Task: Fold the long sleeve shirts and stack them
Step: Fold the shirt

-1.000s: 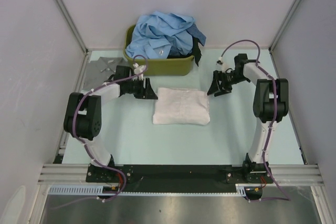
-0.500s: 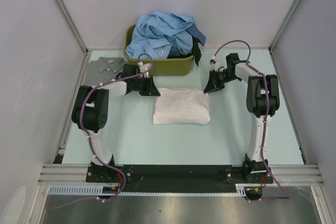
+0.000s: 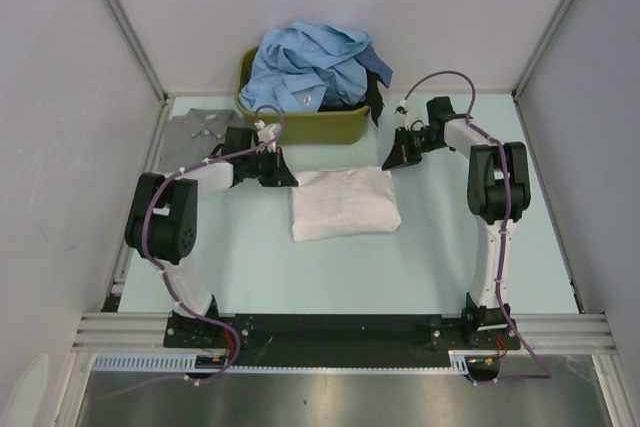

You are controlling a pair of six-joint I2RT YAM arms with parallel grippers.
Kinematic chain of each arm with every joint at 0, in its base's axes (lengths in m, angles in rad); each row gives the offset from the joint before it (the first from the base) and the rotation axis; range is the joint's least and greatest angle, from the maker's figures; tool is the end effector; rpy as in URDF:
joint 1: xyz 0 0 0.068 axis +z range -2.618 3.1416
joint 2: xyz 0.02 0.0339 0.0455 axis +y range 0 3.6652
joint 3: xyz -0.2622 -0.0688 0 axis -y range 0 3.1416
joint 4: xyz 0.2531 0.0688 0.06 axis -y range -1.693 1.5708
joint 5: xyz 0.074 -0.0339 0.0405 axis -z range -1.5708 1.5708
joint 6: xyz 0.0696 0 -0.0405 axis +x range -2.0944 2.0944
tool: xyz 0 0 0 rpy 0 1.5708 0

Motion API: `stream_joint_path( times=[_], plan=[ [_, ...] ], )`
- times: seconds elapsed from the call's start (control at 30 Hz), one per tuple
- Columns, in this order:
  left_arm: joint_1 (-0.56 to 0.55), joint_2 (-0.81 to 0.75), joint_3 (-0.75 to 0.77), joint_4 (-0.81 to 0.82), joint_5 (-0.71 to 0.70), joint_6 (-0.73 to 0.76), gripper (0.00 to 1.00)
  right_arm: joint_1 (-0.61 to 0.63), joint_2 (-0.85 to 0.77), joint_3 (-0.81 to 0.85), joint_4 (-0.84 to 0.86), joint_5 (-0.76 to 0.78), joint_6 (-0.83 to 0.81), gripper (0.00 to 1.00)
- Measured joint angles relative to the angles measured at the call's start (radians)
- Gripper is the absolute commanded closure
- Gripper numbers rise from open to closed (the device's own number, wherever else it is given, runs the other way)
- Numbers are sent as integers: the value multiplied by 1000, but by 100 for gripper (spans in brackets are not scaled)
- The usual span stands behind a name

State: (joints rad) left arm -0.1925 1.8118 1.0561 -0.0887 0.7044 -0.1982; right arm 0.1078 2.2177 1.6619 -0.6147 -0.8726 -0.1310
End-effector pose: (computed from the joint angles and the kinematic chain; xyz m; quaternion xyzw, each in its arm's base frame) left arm 0.3764 -0.1193 0.1432 0.1201 0.8777 -0.3811 0.2645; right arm 0.4625 0.1037 0.1308 -0.1892 0.8719 0.4120 0.1850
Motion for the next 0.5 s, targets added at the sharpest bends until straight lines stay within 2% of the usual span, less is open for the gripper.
stream_joint_path(
  times=[0.03, 0.07, 0.1, 0.13, 0.17, 0.2, 0.23, 0.27, 0.3, 0.33, 0.4, 0.5],
  plan=[
    [2, 0, 0, -1, -8, 3, 100, 0, 0, 0, 10, 1, 1, 100],
    [3, 1, 0, -3, -17, 8, 97, 1, 0, 0, 17, 2, 2, 83],
    [3, 3, 1, -3, -24, 14, 84, 1, 0, 0, 27, 8, 4, 74],
    [3, 8, 5, -6, -31, 19, 76, 1, 0, 0, 32, 13, 7, 66],
    [3, 15, 9, -8, -36, 26, 66, 1, 0, 0, 42, 24, 5, 49],
    [5, 23, 14, -10, -40, 26, 51, 0, 0, 1, 46, 29, 11, 43],
    [11, 27, 14, -11, -42, 26, 45, -1, 0, 2, 49, 32, 16, 38],
    [19, 28, 13, -19, -39, 27, 41, -4, -3, 3, 50, 32, 19, 27],
    [29, 24, 13, -23, -31, 27, 28, -12, -10, 3, 49, 27, 26, 21],
    [40, 13, 7, -27, -17, 26, 20, -21, -21, 2, 47, 19, 35, 12],
    [58, -45, -16, -31, 18, 27, 12, -47, -77, -20, 52, -18, 61, 6],
    [38, -193, -45, -24, 70, 13, 9, -76, -237, -111, 95, -97, 135, 3]
  ],
)
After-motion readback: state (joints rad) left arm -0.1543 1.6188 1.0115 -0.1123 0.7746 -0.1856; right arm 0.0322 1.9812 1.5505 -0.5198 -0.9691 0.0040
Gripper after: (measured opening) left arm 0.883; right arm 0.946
